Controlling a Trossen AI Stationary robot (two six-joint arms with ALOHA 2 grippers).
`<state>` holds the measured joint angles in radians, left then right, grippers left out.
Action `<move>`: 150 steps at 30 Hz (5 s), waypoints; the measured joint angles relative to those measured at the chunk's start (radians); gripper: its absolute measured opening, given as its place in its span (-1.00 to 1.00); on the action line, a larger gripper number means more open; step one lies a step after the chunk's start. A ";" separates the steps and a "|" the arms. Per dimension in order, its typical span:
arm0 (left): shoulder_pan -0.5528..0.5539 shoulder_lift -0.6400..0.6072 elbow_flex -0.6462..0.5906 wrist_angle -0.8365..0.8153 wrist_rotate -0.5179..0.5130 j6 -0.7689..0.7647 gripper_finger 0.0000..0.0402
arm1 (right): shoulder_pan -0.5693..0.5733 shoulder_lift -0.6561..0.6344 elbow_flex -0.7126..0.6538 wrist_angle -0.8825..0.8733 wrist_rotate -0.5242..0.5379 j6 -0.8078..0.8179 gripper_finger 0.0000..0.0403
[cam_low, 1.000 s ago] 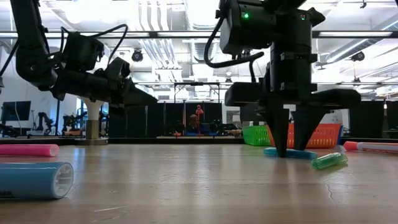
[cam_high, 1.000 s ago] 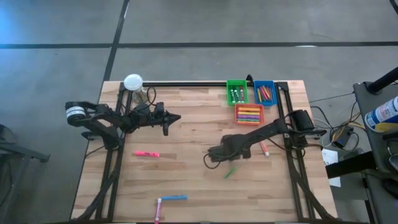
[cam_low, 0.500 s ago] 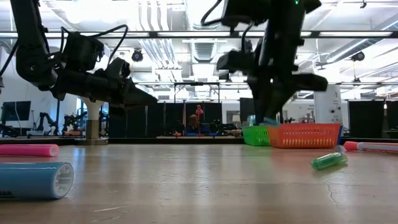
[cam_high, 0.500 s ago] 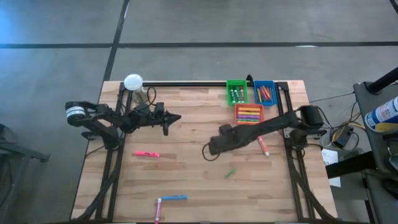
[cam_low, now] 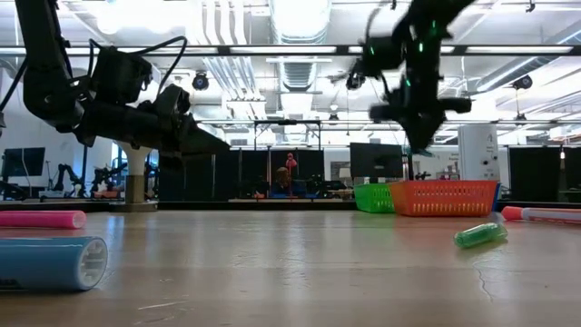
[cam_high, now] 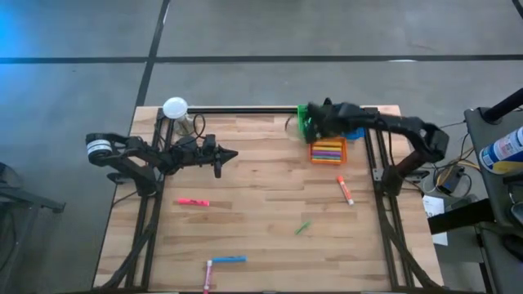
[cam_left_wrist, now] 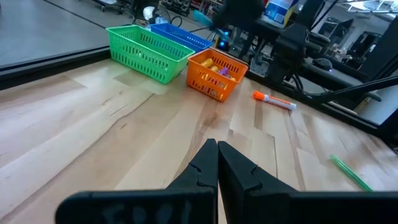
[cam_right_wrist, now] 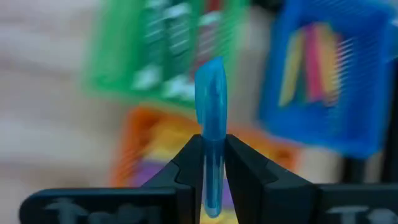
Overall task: Pick & Place Markers
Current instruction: Put the blue pen into the blue bin, then put the orange marker pen into the green bin
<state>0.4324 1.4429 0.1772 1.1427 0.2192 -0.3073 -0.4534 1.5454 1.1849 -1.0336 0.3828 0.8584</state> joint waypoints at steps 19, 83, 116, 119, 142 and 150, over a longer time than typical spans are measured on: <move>-0.001 0.000 0.033 -0.059 -0.003 -0.011 -0.98 | -0.471 0.128 -0.122 0.163 0.012 -0.403 -0.57; -0.211 -0.002 0.257 0.043 -0.026 0.138 -1.00 | 0.662 -0.722 -0.702 0.415 -0.025 0.179 -0.29; -0.184 -0.002 0.214 0.042 -0.035 0.113 -1.00 | 0.874 -0.277 -0.705 0.312 -0.088 0.683 -0.54; -0.184 -0.002 0.213 0.042 -0.035 0.113 -1.00 | 0.874 -0.288 -0.696 0.310 -0.093 0.665 -0.67; -0.184 -0.002 0.209 0.027 -0.034 0.158 -1.00 | -0.213 -0.292 -0.323 0.668 -0.135 -0.312 -0.62; -0.184 -0.002 0.209 0.018 -0.034 0.161 -1.00 | -0.347 0.023 -0.214 0.699 -0.264 -0.356 -0.61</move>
<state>0.2481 1.4414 0.3862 1.1606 0.1852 -0.1459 -0.8001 1.5689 0.9707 -0.3349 0.1190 0.5022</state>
